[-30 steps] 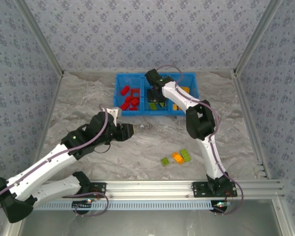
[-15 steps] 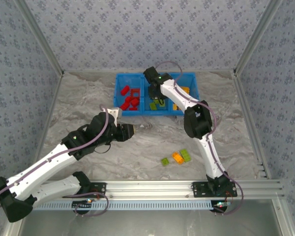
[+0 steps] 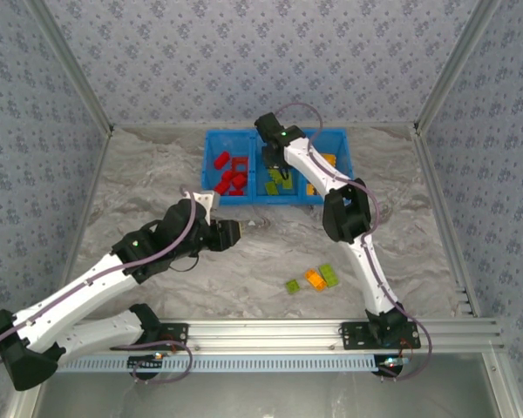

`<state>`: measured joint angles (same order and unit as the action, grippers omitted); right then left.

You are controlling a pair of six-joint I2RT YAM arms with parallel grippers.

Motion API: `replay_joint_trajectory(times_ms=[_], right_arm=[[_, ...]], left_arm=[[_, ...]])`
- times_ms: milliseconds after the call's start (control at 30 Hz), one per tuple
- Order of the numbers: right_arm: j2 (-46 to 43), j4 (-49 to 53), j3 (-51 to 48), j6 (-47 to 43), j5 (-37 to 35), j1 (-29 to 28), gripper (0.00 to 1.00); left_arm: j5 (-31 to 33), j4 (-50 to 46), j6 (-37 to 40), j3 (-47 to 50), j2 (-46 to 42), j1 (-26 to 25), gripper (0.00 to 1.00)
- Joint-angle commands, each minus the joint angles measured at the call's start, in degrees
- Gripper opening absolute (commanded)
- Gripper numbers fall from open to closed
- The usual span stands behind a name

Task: Sort the legos into containers by color

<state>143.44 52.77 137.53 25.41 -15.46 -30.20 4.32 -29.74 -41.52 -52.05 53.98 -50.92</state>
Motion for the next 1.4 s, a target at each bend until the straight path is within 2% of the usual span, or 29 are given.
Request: replay_joint_trajectory(times_ms=[0,67,233,367,567,700,800,967,1167,1367], right_arm=[[3.3,1.3,3.8,-1.7,-1.6,0.7,0.37],[3.8,0.1,4.2,-2.2,-1.8,1.1,0.38],[5.2,-1.5,6.0,-2.8,-1.8,1.7,0.38],[6.8,-1.2,7.4,-2.4,-0.5,2.0,0.39],[7.8,0.1,8.6,-1.9,0.2,2.7,0.43],[7.4,1.0,9.4,-2.1,1.7,3.0,0.55],[5.4,1.7,9.4,-2.4,2.4,2.9,0.59],[-2.3,0.6,6.6,-3.4,1.6,1.5,0.58],[-16.9,-3.6,-4.7,-3.8,-0.5,0.0,0.57],[-38.6,-9.7,-27.9,-2.1,-1.1,-0.5,0.57]], left_arm=[[0.4,5.0,2.0,-2.7,1.6,-2.4,0.54],[2.2,7.3,3.5,-3.8,3.0,-4.8,0.54],[11.3,11.6,9.1,-8.7,8.4,-11.5,0.56],[17.0,13.6,12.1,-11.9,13.0,-14.2,0.6],[18.0,13.8,13.0,-15.9,19.1,-15.0,0.6],[17.1,13.5,13.0,-17.2,20.8,-15.2,0.6],[17.1,13.1,12.7,-17.0,20.7,-15.3,0.6],[17.2,11.8,11.7,-16.1,19.9,-15.3,0.6],[16.5,10.2,9.8,-14.6,18.9,-15.3,0.6],[15.0,6.9,6.9,-13.9,18.5,-15.4,0.61]])
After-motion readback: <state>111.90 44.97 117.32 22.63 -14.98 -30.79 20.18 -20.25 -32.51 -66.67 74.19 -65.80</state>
